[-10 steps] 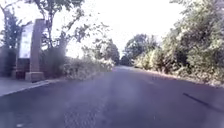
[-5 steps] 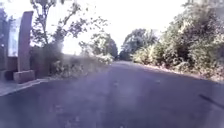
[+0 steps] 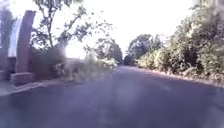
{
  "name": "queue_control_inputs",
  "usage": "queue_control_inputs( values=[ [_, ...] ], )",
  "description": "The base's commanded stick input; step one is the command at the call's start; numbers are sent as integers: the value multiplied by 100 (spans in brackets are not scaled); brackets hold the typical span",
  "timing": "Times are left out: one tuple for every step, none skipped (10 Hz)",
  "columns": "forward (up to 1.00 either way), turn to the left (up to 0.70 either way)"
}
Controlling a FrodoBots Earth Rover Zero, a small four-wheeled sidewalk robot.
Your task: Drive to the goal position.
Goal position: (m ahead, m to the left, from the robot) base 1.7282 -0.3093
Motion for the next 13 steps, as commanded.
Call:
queue_control_inputs(
  values=[
    [100,0],
    [100,0],
    [100,0],
    [100,0],
    [100,0],
    [100,0],
    [100,0],
    [100,0],
    [100,0],
    [100,0],
    [100,0],
    [100,0],
    [100,0]
  ],
)
